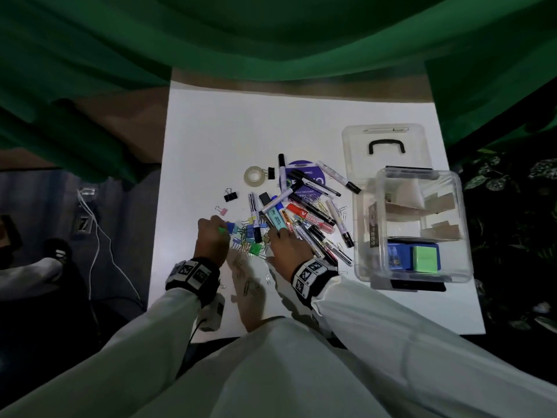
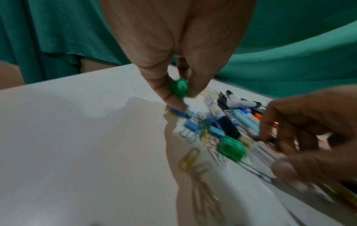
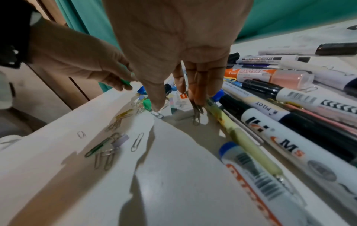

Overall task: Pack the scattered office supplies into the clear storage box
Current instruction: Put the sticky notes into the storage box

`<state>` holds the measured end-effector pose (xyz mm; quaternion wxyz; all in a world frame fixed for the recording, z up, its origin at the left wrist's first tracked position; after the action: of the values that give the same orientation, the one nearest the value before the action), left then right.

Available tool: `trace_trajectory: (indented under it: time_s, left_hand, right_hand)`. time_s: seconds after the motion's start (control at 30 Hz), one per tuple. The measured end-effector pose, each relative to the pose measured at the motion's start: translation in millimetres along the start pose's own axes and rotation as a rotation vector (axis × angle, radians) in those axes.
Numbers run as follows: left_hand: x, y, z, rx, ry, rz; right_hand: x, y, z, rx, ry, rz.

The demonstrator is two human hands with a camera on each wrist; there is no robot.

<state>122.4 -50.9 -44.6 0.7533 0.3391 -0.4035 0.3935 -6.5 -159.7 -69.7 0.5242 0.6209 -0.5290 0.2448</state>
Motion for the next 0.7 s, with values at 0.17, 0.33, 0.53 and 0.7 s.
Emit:
trace_trajectory:
  time_s: [0.17, 0.33, 0.53, 0.7]
  left_hand:
    - [-21.8, -22.3, -18.5, 0.101, 0.010, -0.218]
    - [-39.6, -22.9, -22.1, 0.092, 0.013, -0.332]
    - [-35.7, -11.7, -12.4, 0.000, 0.004, -0.259]
    - [-32.3, -2.6, -8.8, -0.011, -0.020, -0.289]
  right_hand:
    - [0.4, -3.3, -0.5, -0.064, -0.133, -0.036]
    - [10.5, -4.1, 5.2, -0.146, -0.390, 0.048]
    - [-16.3, -25.7, -30.6, -0.009, -0.258, -0.009]
    - [-22.6, -26.4, -21.9, -0.034, -0.168, -0.046]
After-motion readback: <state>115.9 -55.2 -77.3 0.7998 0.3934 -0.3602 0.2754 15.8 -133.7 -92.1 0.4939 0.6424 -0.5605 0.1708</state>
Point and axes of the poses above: each hand's wrist, its own y-axis away from the middle knuckle, its own x-axis out of the back of the hand, z = x × y, the point moved 9 cm from there along -y, towards the middle knuckle, and after that the axes turned 9 degrees about x, right-handed, at the moved point
